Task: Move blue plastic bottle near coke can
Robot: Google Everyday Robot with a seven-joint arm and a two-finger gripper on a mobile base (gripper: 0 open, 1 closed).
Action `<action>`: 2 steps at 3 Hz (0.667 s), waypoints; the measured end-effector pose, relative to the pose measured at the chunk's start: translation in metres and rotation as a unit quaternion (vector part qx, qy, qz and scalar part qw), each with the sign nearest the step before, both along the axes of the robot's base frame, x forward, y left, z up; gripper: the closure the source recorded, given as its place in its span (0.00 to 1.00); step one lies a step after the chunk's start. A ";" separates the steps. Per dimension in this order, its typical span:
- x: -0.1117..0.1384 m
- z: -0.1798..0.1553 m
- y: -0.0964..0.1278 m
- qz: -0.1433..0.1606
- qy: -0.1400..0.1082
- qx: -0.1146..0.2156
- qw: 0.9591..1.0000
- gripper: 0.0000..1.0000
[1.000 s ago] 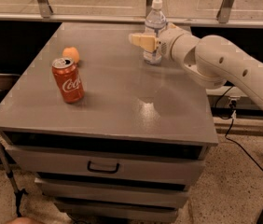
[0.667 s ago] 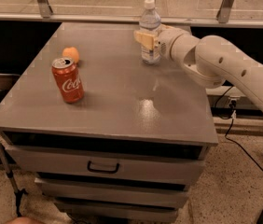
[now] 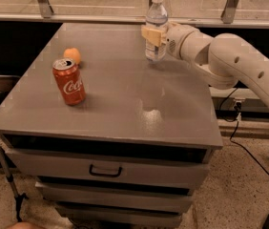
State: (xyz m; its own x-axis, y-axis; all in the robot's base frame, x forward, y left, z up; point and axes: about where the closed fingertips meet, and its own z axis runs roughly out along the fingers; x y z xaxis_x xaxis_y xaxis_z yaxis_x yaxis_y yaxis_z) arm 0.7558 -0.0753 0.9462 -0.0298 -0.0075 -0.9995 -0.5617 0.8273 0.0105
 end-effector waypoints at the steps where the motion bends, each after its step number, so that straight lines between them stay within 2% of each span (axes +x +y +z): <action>1: -0.034 0.023 -0.003 0.020 0.005 0.023 1.000 1.00; 2: -0.083 0.031 0.003 0.053 0.014 0.037 0.998 1.00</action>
Offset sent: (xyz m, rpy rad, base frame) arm -0.1553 0.0092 0.0387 0.1184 0.0580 0.1948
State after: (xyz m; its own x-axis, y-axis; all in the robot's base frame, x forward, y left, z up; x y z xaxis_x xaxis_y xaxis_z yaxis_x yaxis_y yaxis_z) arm 0.6727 -0.0721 0.9776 -0.0602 0.0623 -0.9962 -0.6452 0.7591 0.0865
